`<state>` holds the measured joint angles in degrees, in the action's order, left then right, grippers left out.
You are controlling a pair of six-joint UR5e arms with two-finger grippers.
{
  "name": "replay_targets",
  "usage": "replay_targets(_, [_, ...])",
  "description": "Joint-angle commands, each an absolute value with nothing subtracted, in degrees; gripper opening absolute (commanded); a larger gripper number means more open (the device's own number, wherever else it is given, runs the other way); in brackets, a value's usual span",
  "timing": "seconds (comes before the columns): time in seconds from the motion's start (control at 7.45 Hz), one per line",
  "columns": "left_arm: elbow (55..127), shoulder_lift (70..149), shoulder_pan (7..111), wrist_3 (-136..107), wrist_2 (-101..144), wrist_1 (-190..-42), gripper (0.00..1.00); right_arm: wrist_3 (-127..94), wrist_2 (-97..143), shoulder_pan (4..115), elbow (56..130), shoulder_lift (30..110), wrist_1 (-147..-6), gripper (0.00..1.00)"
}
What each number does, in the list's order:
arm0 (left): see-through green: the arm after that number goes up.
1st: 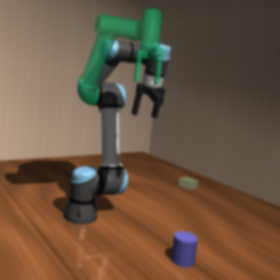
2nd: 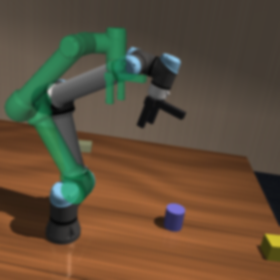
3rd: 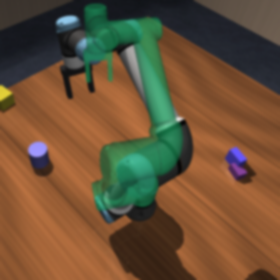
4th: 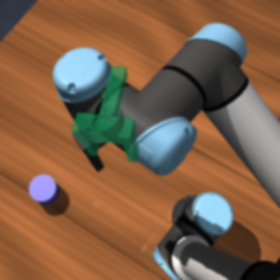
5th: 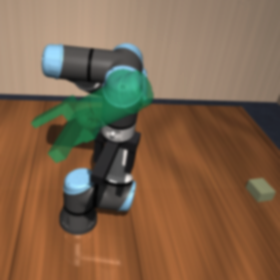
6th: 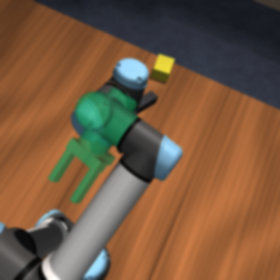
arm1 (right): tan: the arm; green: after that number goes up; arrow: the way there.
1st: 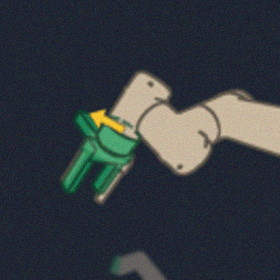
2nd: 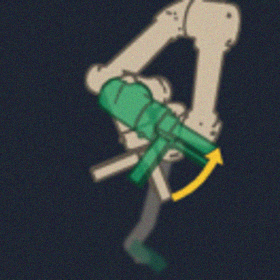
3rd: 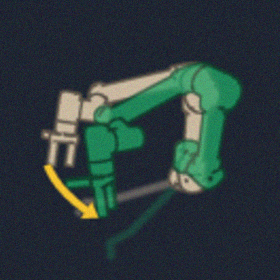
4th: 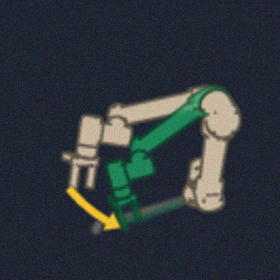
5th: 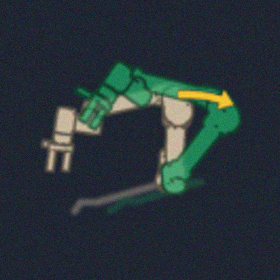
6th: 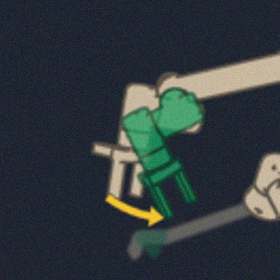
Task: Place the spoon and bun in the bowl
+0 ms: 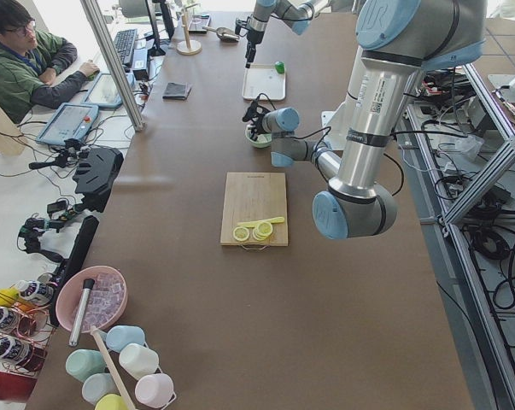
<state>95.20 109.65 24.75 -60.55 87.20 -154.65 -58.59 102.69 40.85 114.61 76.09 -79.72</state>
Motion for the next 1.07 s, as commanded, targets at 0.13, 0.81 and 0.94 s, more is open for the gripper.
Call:
replay_targets(0.13, [94.0,112.1,22.1,-61.0,84.9,-154.7,0.97,-58.7,102.3,40.5,114.3,75.9,-79.7,1.0])
replay_targets(0.81, [93.4,107.5,30.9,-65.9,97.5,-152.5,0.98,-55.7,102.9,42.2,113.7,76.2,-80.1,1.0])
replay_targets(0.94, [93.4,104.9,39.3,-60.9,109.0,-149.6,0.98,-49.8,103.7,44.2,113.6,77.2,-80.6,1.0])
